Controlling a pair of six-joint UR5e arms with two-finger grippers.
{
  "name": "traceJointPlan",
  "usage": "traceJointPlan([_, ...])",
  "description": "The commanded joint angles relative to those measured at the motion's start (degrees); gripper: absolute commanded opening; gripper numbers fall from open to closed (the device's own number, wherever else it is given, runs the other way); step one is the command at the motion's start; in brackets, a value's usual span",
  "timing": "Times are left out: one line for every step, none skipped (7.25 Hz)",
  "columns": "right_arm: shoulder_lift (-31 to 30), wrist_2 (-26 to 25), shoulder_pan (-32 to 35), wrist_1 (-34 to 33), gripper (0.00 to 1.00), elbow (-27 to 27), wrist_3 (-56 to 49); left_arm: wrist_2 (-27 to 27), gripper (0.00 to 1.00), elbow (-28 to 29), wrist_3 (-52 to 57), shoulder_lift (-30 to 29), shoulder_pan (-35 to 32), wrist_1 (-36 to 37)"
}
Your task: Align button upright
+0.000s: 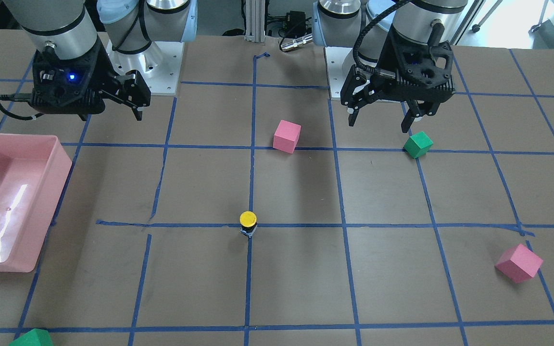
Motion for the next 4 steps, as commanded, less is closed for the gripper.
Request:
traceJointPlan([-0.01, -0.23, -0.07, 0.00, 1.00, 0.05, 0.01, 0.09, 1.00, 0.62, -4.55, 0.42, -0.07, -3.91])
traceJointPlan([0.08, -0.32, -0.07, -0.09, 1.00, 0.05, 0.01, 0.18, 1.00, 0.53, -4.57, 0.43, -0.07, -4.17])
traceJointPlan([-0.01, -0.58, -0.07, -0.09, 1.00, 0.05, 0.01, 0.18, 1.00, 0.44, -4.48, 0.43, 0.01, -4.09])
traceJointPlan([0.08, -0.58, -0.07, -0.09, 1.00, 0.05, -0.07, 0.18, 1.00, 0.44, -4.40, 0.43, 0.02, -4.09])
